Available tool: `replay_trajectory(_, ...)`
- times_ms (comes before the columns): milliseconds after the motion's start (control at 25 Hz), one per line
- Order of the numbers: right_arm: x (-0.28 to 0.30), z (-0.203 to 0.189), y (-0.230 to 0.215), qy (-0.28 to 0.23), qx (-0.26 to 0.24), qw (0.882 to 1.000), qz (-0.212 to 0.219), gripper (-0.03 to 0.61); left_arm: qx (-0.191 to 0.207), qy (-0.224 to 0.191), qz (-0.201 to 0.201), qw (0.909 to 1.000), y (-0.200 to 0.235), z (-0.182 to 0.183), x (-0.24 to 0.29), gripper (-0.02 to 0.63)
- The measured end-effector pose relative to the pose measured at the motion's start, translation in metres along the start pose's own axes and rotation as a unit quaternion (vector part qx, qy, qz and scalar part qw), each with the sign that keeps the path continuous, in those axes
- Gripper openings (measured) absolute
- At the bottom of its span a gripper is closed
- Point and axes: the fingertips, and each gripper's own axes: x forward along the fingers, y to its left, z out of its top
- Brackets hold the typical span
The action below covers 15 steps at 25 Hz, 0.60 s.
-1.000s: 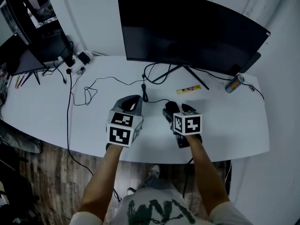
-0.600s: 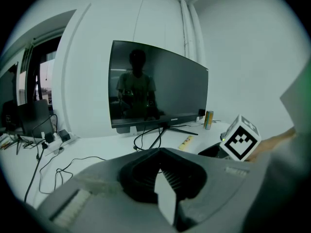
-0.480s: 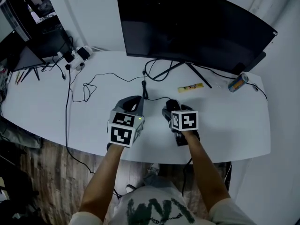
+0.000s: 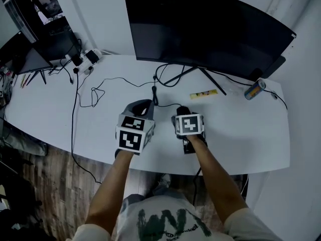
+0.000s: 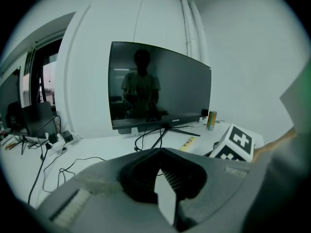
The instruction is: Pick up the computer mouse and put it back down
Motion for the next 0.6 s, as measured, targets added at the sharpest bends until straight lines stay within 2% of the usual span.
replay_trajectory(120, 0.002, 0.008, 0.005, -0.015, -0.013, 1.0, 0.007, 0.387, 0.001, -0.002, 0.001, 1.0, -0.002, 0.004, -0.003, 0.003)
replay_trajectory(240, 0.001, 0.004, -0.001, 0.007, -0.016, 1.0, -0.01, 0.385, 0.006, 0.0, 0.0, 1.0, -0.004, 0.006, -0.005, 0.004)
replay_trajectory(400, 0.001, 0.004, -0.002, 0.004, -0.013, 1.0, -0.014, 0.39, 0.009, -0.008, 0.0, 0.9999, 0.001, 0.012, -0.006, 0.003)
replay_trajectory(600, -0.002, 0.004, -0.005, 0.002, -0.003, 1.0, -0.027, 0.345, 0.01, -0.008, -0.027, 0.9996, 0.0, 0.014, -0.002, 0.004)
